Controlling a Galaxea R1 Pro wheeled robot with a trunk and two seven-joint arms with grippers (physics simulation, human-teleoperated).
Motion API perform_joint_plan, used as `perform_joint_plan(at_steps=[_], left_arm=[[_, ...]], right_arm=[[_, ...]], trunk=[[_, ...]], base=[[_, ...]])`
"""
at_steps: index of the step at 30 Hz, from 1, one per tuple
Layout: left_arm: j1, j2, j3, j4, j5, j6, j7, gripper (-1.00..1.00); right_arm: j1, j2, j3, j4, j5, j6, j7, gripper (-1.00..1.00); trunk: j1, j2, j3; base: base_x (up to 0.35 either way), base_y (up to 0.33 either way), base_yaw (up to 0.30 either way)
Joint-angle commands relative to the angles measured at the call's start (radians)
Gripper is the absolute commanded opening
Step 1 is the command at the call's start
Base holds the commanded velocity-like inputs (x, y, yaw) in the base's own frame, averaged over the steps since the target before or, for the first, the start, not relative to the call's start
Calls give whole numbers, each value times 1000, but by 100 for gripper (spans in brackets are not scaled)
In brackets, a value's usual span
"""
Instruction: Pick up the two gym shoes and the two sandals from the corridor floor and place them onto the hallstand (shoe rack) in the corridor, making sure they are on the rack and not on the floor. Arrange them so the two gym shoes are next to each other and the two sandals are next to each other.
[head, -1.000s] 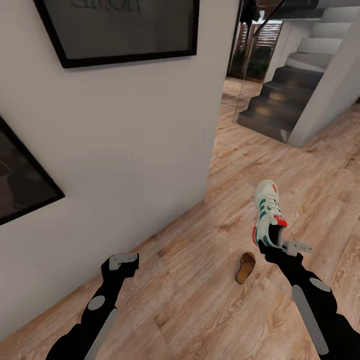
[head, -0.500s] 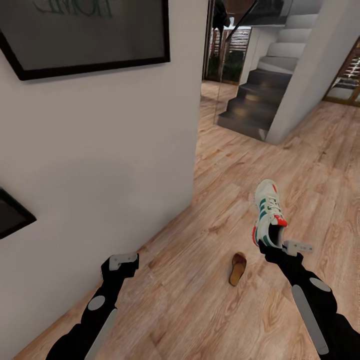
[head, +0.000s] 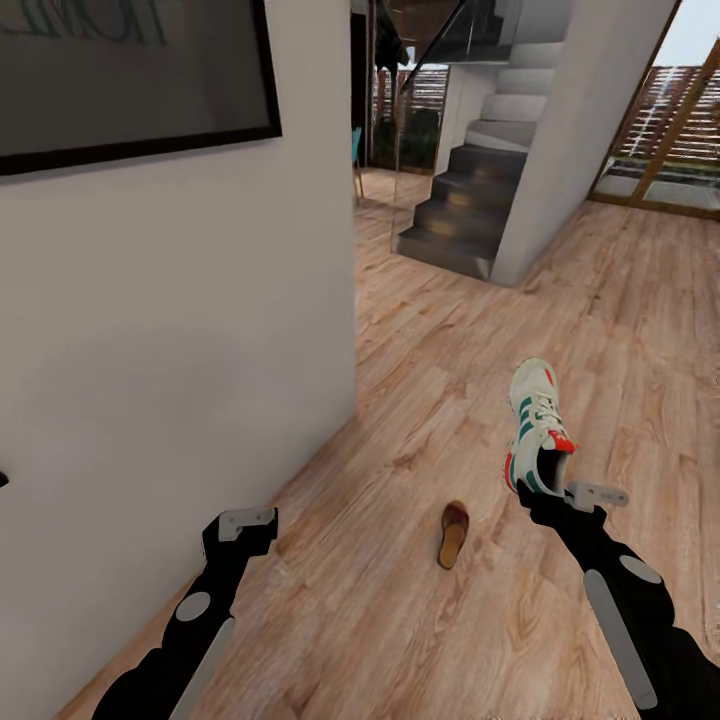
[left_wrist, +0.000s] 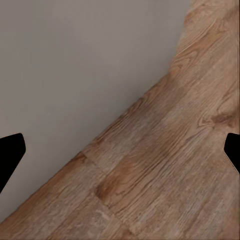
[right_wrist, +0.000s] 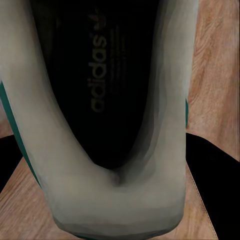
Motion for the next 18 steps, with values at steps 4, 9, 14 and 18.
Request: perform_joint_plan(at_steps=[4,9,14,18], left_arm=[[0,1,-4,-2,7,4,9,100],[0,1,-19,-2,7,4,9,100],[0,1,-69,-2,7,4,10,100],[0,1,-102,-2,6,4,12,100]], right_arm=[[-1,1,2,-1,-10,4,-8,-100],[-1,1,2,-1,-10,4,-8,-100],[-1,1,3,-1,-10,4,-8,-100],[0,1,3,-1,-10,4,-8,-100]], trunk=[[0,0,4],[0,0,10],[0,0,16],[0,0,20]], base=[[0,0,-237],[0,0,-237],[0,0,-237],[0,0,-237]])
